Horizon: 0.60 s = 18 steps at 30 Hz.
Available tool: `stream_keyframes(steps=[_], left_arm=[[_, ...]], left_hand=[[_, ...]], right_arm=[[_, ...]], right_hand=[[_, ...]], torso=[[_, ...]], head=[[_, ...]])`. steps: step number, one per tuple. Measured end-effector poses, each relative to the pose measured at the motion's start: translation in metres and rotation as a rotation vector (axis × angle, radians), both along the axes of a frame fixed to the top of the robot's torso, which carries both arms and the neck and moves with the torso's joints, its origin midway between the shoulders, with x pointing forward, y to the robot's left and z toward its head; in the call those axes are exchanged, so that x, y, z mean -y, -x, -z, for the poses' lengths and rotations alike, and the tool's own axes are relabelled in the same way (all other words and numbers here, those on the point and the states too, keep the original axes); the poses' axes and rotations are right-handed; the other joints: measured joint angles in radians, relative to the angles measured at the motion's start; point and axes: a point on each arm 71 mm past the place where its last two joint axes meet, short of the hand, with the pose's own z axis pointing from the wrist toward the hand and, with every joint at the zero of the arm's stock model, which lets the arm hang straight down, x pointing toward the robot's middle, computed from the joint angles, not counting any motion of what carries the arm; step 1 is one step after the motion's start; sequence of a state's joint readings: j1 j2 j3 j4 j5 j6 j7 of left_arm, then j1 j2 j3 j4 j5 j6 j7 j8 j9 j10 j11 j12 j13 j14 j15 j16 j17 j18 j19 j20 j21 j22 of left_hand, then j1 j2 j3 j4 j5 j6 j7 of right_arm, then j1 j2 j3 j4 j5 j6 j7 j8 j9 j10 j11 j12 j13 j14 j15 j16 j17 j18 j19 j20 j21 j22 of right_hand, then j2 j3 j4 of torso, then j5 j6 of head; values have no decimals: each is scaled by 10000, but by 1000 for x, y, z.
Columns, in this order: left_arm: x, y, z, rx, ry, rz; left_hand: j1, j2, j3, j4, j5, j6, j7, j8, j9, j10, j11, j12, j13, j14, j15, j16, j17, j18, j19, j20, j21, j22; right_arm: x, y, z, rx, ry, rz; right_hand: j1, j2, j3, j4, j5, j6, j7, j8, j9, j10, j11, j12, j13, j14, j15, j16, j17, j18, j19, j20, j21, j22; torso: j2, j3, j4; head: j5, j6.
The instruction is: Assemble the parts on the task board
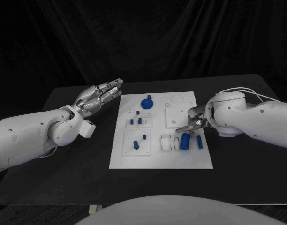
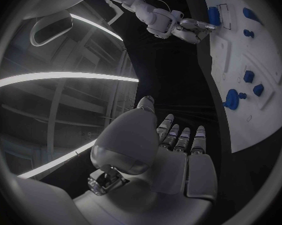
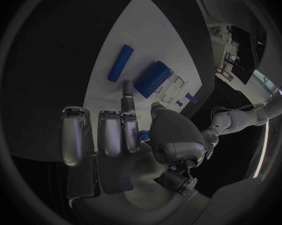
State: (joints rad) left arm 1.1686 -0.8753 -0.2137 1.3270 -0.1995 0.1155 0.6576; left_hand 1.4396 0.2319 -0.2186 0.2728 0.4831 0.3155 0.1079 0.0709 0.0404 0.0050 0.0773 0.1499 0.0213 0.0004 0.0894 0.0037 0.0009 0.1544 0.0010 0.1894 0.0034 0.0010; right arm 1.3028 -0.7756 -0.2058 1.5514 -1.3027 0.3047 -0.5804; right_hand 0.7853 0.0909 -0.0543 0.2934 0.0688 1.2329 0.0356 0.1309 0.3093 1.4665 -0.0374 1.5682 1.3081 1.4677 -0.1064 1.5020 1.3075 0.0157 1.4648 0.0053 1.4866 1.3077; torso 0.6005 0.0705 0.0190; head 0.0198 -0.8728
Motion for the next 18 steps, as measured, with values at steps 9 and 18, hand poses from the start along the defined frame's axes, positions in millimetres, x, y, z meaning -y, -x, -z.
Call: stream_keyframes(steps=[9, 18], left_arm=[[1, 0, 1, -55, -16, 38], [1, 0, 1, -83, -24, 54]], left_hand=[[41, 41, 13, -13, 0, 141, 71, 44, 14, 21, 52, 0, 0, 0, 0, 0, 2, 0, 0, 0, 0, -1], [40, 41, 13, -13, 0, 189, 47, 44, 24, 21, 52, 0, 0, 0, 0, 0, 5, 0, 0, -1, 0, 0]], right_arm=[[0, 1, 1, -128, 158, 50], [-1, 1, 1, -242, 134, 129]], right_hand=[[206, -88, -37, -37, 1413, 126, -126, 57, 273, 0, 0, 0, -1, -27, -26, -35, 0, 2, 0, 0, -88, -1], [822, -288, 208, -109, 3030, 126, -127, 105, 763, -21, -22, 0, -2, 10, -63, -149, -1, 1, 37, -36, -193, -2]], torso=[[0, -1, -2], [-3, -1, -6]], head=[[15, 0], [35, 0]])
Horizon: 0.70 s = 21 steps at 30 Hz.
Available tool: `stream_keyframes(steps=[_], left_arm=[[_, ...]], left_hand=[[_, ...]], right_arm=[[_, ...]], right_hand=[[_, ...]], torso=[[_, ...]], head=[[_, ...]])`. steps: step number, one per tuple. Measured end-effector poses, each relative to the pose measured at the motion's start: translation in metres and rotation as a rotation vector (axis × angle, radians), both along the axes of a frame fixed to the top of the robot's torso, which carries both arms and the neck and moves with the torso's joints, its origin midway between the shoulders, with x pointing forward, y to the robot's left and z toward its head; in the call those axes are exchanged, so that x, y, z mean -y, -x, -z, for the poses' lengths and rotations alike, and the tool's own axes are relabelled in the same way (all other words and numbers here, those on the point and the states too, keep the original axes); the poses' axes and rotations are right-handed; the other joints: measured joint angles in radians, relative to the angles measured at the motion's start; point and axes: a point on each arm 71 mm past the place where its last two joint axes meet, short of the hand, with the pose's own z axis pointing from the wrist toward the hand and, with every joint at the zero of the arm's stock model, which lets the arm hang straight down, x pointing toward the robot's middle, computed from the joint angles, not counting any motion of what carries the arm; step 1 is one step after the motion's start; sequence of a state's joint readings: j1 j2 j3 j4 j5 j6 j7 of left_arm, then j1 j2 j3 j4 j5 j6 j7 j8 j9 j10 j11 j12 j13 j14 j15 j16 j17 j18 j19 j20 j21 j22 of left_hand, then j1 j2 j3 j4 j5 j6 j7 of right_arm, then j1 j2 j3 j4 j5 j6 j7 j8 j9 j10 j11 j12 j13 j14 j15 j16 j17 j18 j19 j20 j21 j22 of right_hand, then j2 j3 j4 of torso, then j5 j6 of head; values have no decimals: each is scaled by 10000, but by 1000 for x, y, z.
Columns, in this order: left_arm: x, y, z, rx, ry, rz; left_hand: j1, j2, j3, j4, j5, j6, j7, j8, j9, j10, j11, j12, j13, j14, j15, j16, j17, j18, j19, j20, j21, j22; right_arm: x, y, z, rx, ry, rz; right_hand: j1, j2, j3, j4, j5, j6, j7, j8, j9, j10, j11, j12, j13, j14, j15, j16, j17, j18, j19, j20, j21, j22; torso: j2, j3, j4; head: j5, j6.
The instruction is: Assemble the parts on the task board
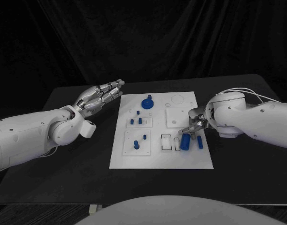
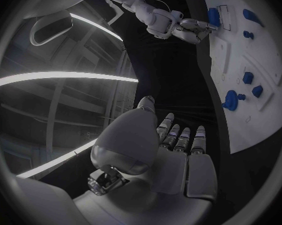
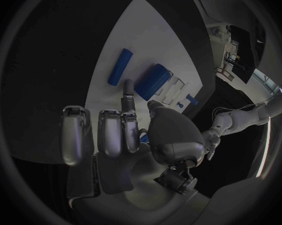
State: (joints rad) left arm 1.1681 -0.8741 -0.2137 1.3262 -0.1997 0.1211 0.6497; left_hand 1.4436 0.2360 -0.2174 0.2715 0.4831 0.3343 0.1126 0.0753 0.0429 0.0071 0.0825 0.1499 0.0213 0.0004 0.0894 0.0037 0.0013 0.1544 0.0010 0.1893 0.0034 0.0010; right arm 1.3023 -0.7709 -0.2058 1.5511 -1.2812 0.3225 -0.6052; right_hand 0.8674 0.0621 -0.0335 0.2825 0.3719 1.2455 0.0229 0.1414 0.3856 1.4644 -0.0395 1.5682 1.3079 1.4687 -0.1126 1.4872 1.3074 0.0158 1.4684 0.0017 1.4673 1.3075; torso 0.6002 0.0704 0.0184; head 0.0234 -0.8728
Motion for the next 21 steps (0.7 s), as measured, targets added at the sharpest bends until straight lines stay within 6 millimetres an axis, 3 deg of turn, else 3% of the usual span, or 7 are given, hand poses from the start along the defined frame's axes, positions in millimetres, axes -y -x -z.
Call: stream_keyframes(steps=[12, 21], left_arm=[[1, 0, 0, -34, -2, 33], [1, 0, 1, -55, -5, 49]], left_hand=[[0, 0, 0, 0, 39, 36, 36, 41, -1, 0, 0, 0, 0, 0, 0, 0, 3, 0, -37, 36, 0, 1], [40, -40, 28, -28, 39, 36, 37, 40, 8, 0, 0, 0, 0, -37, 37, 0, 0, 1, -37, 36, 0, 2]], right_arm=[[-3, 0, 1, -197, -164, 135], [-5, 1, 3, -311, -248, 193]], right_hand=[[300, -116, 145, -65, 177, -37, -37, 56, 281, 23, -52, 0, -1, 0, 0, -119, 0, 0, 0, 0, -192, -1], [422, -159, 310, 44, 177, -24, -167, 598, 1173, 29, -163, 0, -2, -36, -35, -232, 0, 0, -37, -36, -348, -1]], torso=[[-1, 0, 0], [-2, 0, 0]], head=[[-34, 0], [4, 0]])
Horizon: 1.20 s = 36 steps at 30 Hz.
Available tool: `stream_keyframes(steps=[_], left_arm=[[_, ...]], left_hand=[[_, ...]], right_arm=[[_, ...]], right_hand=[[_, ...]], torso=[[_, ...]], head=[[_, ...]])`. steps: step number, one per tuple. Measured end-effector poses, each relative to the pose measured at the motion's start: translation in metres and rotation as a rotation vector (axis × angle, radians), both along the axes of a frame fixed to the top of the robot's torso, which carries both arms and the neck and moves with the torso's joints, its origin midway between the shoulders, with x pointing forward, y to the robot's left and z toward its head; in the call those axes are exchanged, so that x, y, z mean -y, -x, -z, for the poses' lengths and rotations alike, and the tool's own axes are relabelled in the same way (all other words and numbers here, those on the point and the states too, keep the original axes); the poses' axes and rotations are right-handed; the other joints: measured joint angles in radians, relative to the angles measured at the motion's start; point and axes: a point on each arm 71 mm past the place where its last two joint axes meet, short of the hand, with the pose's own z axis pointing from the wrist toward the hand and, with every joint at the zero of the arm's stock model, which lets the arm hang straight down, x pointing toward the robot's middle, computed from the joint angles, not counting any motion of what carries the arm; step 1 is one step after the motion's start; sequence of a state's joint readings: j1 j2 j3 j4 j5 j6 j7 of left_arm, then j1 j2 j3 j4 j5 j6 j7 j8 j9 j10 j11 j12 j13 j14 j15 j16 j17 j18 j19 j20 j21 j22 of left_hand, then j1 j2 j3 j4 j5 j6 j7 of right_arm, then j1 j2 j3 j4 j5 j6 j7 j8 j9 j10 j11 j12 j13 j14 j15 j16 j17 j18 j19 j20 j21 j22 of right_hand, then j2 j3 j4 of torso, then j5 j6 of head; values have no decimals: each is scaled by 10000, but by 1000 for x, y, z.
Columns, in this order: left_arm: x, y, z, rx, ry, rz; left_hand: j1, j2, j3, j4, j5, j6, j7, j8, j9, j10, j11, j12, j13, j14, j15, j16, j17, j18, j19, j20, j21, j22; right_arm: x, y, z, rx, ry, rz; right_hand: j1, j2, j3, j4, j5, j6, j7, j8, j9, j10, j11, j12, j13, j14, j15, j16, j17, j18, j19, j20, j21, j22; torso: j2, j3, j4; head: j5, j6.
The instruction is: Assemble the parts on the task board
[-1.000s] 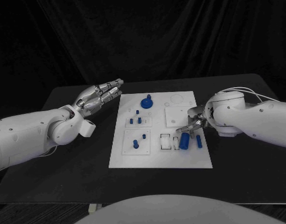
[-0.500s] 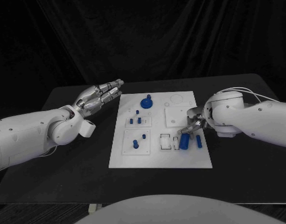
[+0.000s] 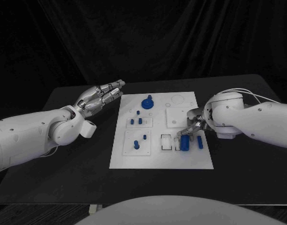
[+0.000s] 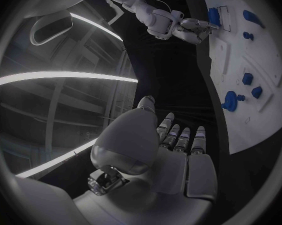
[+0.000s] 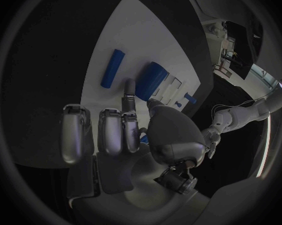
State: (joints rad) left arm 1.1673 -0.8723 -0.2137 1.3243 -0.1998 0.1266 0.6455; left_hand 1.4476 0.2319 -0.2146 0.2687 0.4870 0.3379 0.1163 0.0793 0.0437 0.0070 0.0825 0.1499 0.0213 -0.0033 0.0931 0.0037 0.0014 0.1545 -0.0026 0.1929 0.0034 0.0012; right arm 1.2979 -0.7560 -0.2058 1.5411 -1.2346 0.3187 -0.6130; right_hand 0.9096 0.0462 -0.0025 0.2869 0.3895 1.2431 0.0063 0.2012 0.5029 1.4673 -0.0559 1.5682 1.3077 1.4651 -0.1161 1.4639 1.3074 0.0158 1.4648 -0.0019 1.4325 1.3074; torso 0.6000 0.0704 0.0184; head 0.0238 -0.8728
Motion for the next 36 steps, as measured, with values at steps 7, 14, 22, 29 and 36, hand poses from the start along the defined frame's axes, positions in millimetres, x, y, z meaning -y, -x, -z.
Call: stream_keyframes(steps=[7, 14, 22, 29, 36], left_arm=[[0, 0, 0, -16, -12, 2], [0, 0, 1, -31, -20, 9], [0, 0, 1, -49, -22, 24], [0, 0, 1, -69, -29, 28], [0, 0, 1, -92, -34, 42]], left_hand=[[0, 0, 0, 0, 0, 0, 0, 0, 1, 0, 0, 0, 0, 0, 0, 0, -5, 0, 0, 0, 0, 1], [0, 0, -1, 1, 0, 0, 0, -1, 0, 0, -1, 0, 0, 0, 0, 0, -5, -1, 0, 0, 0, 2], [0, 0, -1, 1, 0, 22, 23, -1, 0, 0, -1, 0, 0, 21, 21, 0, -3, 0, 0, 0, 0, 2], [0, 0, -1, 1, 0, 35, 36, -1, -1, 0, -1, 0, 0, 37, 37, 0, -1, 0, 0, 0, 0, 3], [7, 8, -1, 1, 0, 35, 36, -1, -1, 0, -1, 0, 0, 37, 37, 0, 1, 0, 3, 2, 0, 4]], right_arm=[[0, 0, 1, -35, -54, 73], [1, 0, 1, 0, -120, 139], [1, -1, 0, 155, -256, 268], [3, -2, -1, 382, -438, 447], [4, -3, -2, 527, -564, 580]], right_hand=[[177, -177, 141, -58, -1, -442, -41, 356, 788, -22, -50, 0, -1, 0, 0, -132, -8, 164, 0, 0, -196, -1], [674, -465, 360, -277, 328, -1216, 10, 834, 1779, -22, -50, 0, -2, 0, 0, -421, -485, 163, 0, 0, -717, 7], [910, -541, 511, -427, 629, -1479, 61, 1004, 2173, -23, -49, 0, -2, 0, 0, -515, -651, 162, 0, 0, -826, 6], [974, -604, 584, -466, 911, -1680, 83, 1017, 2317, -23, -49, 0, -2, 0, 0, -555, -727, 161, 0, 0, -890, 6], [568, -450, 562, -38, 430, -1765, 98, 1017, 2313, -23, -49, 0, -3, 0, 0, -586, -760, 160, 0, 0, -890, 5]], torso=[[0, -1, 0], [5, -2, 1], [5, -2, 1], [3, -2, 1], [3, 0, 2]], head=[[1, 0], [-14, 0], [12, 0], [29, 0], [43, 0]])
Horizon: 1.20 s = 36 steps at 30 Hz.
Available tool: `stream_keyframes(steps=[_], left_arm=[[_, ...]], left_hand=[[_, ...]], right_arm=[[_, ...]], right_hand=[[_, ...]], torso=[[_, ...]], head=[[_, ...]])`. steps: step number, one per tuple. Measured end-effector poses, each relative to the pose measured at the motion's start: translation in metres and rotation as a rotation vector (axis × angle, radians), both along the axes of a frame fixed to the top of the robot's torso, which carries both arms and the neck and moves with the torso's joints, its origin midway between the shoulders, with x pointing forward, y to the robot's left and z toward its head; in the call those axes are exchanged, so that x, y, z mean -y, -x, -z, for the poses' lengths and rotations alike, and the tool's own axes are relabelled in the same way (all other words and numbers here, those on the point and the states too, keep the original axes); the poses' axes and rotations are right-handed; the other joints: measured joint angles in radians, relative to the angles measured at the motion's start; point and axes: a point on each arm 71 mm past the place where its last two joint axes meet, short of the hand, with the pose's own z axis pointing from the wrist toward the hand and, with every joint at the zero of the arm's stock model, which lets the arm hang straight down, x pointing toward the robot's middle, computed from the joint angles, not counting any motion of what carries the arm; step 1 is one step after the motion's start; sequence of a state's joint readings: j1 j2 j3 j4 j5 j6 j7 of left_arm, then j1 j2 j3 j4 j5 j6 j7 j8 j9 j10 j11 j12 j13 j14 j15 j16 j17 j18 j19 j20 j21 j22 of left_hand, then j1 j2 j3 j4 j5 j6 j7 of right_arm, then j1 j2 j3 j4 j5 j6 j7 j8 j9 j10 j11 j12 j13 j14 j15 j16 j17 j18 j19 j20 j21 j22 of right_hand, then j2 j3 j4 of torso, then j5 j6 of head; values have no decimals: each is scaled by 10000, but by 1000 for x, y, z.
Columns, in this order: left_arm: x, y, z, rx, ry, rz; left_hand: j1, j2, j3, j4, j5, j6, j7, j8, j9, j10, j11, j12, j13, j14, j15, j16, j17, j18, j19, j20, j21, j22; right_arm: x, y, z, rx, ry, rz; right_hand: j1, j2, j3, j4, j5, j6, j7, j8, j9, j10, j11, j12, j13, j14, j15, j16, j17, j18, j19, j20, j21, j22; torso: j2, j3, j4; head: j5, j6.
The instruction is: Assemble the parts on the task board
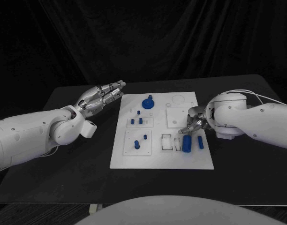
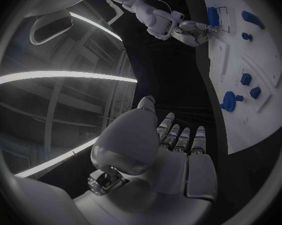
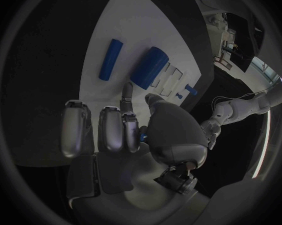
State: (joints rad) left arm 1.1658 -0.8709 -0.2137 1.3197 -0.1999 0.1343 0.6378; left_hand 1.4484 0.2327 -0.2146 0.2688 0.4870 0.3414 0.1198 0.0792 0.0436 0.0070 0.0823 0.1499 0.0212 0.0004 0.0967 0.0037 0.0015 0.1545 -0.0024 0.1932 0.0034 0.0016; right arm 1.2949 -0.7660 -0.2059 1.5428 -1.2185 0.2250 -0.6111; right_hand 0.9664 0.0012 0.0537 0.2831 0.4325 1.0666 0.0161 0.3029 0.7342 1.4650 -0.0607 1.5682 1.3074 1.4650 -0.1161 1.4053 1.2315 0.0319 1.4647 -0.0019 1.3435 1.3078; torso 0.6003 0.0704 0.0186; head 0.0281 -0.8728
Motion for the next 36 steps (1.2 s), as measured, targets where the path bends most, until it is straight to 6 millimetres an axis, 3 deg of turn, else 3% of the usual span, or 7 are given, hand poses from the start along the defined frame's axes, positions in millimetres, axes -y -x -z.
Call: stream_keyframes(steps=[7, 16, 20, 22, 26, 28, 36], left_arm=[[0, 0, 0, -33, -8, 19], [0, 0, 1, -70, -23, 35], [0, 0, 1, -91, -33, 43], [0, 0, 1, -104, -40, 48], [-1, 1, 1, -132, -47, 54], [-1, 2, 1, -148, -49, 57], [-1, 2, 2, -212, -91, 63]], left_hand=[[31, 31, 0, 0, 0, 0, 0, 0, -1, 0, 0, 0, 0, 0, 0, 0, 2, 0, 34, 34, 0, 0], [31, 31, 0, 0, 0, 0, 0, 0, -1, 0, 0, 0, 0, 0, 0, 0, 0, -1, 34, 34, 0, 1], [31, 31, 0, 0, 0, 37, -37, 59, -2, -37, 36, 0, 0, 0, 0, 0, -4, -1, 34, 34, 0, 1], [31, 31, 0, 0, 0, 59, -15, 59, -2, -37, 36, 0, 0, -1, 0, 0, -6, -1, 34, 34, 0, 1], [31, 31, 16, -16, 0, 73, -2, 59, 0, -19, 54, 0, 3, 0, 0, 0, -7, -1, 34, 34, 0, 2], [31, 31, 28, -28, 0, 72, -1, 58, 9, -2, 71, 0, 10, -1, 0, 0, -7, -1, 33, 33, 0, 1], [31, 31, 28, -28, 0, 108, 35, 58, 10, -1, 72, 41, 10, -1, -1, 0, -6, 0, 33, 33, 0, -6]], right_arm=[[1, -1, -1, 127, -160, 131], [6, 0, -4, 396, -469, 357], [9, 0, -16, 664, -596, 401], [10, 0, -24, 813, -713, 415], [11, 9, -34, 892, -1254, 636], [13, 14, -37, 850, -1597, 848], [13, 26, -40, 332, -2324, 1367]], right_hand=[[8, -31, 31, -31, -194, 0, 0, 0, -13, 0, 0, 0, 0, 0, 0, -4, -48, 0, 0, 0, 0, -1], [-397, 34, -168, 56, -1717, -125, 54, -97, -138, 0, 0, 0, -1, 0, 1, -38, 1, -1, 0, 0, -40, -2], [-483, 121, -192, 79, -1895, -159, 89, -186, -253, 23, 29, 0, -1, 0, 0, 22, 124, 0, 0, 0, 135, -2], [-483, 121, -235, 35, -1819, -232, 162, -433, -520, 14, 132, 0, 0, 28, 28, 23, 131, -1, 0, 0, 241, -3], [61, 13, -149, -187, -1512, -985, 470, -1370, -1480, 18, 412, 0, 7, 11, 300, 207, 336, -1, 17, 199, 632, -3], [289, 12, -120, -297, -1505, -1035, 500, -1555, -1786, 17, 415, 0, 7, 16, 306, 242, 424, -1, -16, 234, 786, -3], [132, 83, -346, -154, -2086, -126, 353, -1383, -2222, 7, 405, 0, 6, 16, 306, 291, 421, -2, 18, 269, 855, -4]], torso=[[-2, 0, 0], [-2, 1, -1], [-2, 1, -1], [-2, 1, 0], [-7, 1, -1], [-8, 1, -1], [-7, 0, -2]], head=[[37, 0], [28, 0], [19, 0], [9, 0], [9, 0], [20, 0], [-35, 0]])
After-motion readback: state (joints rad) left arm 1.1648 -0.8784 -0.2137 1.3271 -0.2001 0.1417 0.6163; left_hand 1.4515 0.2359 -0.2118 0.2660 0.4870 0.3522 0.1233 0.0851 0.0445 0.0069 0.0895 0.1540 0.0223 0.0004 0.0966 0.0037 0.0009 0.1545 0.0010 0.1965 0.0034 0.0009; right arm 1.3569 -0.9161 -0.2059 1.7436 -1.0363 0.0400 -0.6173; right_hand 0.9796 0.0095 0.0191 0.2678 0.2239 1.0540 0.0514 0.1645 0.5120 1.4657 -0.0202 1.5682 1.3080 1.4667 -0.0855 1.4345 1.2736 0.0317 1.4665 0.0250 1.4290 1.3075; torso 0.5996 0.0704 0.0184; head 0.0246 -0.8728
